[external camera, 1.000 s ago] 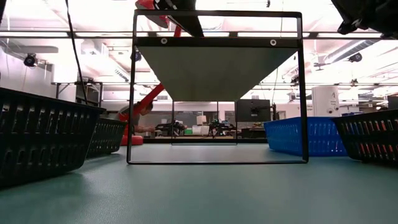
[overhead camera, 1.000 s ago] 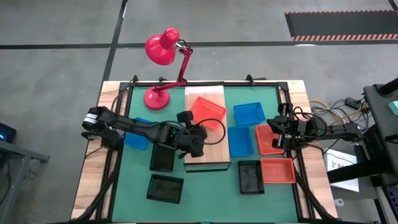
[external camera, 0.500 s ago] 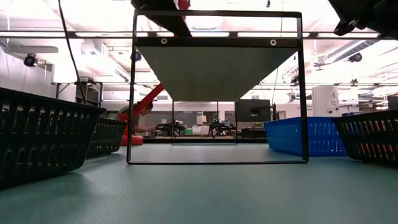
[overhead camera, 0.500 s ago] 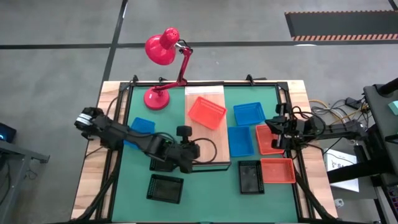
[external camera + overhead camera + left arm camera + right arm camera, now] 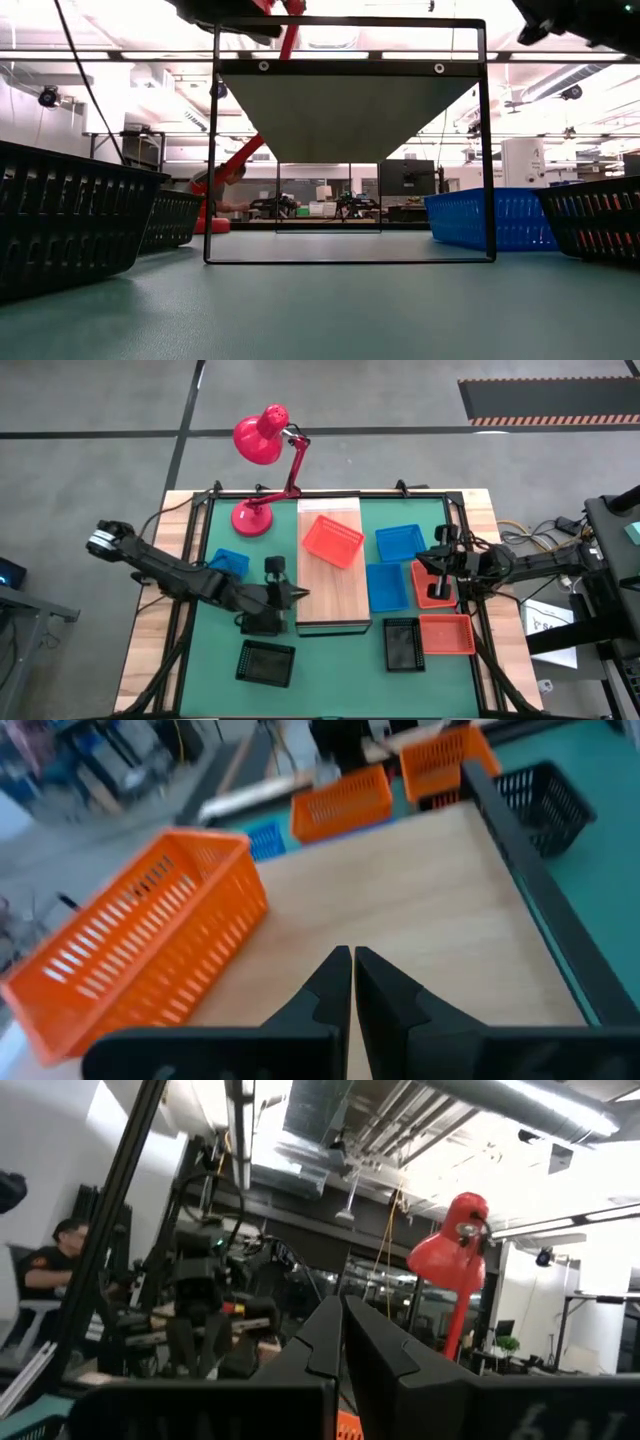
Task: Stack baskets on shelf by color
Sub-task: Put the left orange bin on the shelf
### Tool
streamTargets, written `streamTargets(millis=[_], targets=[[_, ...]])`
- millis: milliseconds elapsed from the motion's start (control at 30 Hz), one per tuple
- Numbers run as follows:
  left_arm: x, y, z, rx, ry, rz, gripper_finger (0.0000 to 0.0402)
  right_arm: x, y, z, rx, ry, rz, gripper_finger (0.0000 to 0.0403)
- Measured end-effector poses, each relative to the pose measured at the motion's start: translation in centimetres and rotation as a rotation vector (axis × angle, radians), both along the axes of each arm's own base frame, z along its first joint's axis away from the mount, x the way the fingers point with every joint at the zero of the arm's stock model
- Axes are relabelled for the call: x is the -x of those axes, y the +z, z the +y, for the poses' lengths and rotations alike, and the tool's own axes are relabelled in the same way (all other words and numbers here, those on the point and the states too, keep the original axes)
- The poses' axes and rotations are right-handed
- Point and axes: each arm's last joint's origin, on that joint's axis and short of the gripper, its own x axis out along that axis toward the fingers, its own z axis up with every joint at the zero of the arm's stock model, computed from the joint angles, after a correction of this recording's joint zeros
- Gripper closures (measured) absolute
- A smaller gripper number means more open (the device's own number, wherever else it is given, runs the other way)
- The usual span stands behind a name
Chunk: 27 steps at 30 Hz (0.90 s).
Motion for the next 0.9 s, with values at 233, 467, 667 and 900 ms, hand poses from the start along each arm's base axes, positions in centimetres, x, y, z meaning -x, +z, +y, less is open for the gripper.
streamTargets(millis=[233,467,667,900], targets=[[1.8,0.0,0.7,-0.002,-0.013,-0.098,0.04,-3.1,0.9,0.3,0.007,0.0,0.103,0.0394],[2.3,0.0,0.9,-0.006,-0.015,-0.105,0.04,-6.3,1.8,0.8,-0.032,0.05,0.289,0.0394],[2.4,0.0,1.0,-0.034,-0.023,-0.098,0.04,-8.9,4.0,2.2,-0.049,0.102,0.434,0.0394],[2.4,0.0,1.0,-0.067,-0.033,-0.092,0.04,-11.4,5.1,3.7,-0.068,0.135,0.542,0.0394]])
